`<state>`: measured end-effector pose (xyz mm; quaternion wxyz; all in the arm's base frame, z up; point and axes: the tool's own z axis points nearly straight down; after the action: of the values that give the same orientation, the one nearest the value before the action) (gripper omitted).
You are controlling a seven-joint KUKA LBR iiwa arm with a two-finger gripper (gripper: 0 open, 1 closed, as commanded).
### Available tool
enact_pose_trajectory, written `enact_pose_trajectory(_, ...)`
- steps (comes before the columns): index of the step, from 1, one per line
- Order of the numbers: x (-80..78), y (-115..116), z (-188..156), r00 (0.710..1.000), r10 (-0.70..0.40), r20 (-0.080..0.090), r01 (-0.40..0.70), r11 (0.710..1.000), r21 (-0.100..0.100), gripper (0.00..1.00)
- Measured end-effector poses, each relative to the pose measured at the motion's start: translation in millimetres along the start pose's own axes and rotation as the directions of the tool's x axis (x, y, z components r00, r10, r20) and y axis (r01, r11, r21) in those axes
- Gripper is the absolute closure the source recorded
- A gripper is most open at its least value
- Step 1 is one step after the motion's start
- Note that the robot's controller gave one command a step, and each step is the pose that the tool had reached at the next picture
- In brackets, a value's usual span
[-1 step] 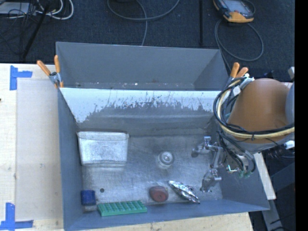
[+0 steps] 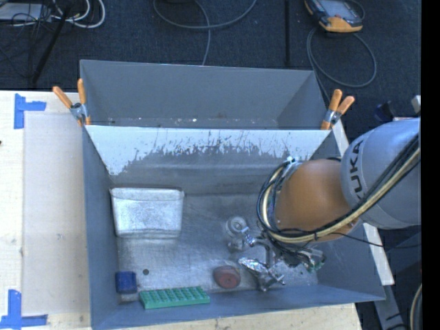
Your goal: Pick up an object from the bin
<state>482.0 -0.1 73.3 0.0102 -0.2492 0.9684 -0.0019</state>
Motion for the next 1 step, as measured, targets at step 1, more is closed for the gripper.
enact_pose_trajectory(1, 4.3, 2.2, 0.8, 1.0, -0.001, -0.017, 0.001, 1.0, -0.007, 1.0)
